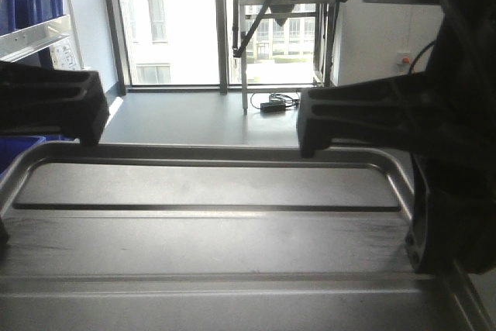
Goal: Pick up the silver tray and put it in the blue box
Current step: 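Hold the tray with both grippers while the base turns toward the bins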
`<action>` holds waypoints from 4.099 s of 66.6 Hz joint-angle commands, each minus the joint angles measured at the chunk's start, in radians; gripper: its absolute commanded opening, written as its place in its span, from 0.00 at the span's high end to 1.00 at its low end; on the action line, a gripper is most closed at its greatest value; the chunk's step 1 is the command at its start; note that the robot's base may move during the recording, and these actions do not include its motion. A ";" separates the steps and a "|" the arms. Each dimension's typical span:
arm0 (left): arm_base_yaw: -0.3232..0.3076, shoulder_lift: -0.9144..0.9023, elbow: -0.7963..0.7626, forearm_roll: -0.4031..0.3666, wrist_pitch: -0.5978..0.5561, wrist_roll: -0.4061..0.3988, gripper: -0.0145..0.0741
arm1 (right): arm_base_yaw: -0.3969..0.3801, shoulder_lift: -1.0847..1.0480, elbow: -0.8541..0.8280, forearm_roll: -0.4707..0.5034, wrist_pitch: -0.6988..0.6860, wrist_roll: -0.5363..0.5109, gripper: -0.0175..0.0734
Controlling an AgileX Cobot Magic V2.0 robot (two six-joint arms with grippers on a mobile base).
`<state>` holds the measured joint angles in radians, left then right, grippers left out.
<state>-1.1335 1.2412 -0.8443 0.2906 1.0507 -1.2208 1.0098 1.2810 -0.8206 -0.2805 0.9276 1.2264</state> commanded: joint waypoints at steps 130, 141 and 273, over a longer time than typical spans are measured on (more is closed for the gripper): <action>-0.007 -0.027 -0.027 0.014 -0.012 -0.008 0.84 | 0.000 -0.029 -0.025 -0.029 -0.024 0.000 0.75; -0.007 -0.027 -0.027 0.016 -0.012 -0.008 0.84 | 0.000 -0.029 -0.025 -0.029 -0.024 0.000 0.75; -0.007 -0.027 -0.027 0.016 -0.012 -0.008 0.84 | 0.000 -0.029 -0.025 -0.029 -0.024 0.000 0.75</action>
<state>-1.1335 1.2412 -0.8443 0.2906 1.0471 -1.2208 1.0098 1.2810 -0.8206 -0.2805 0.9294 1.2264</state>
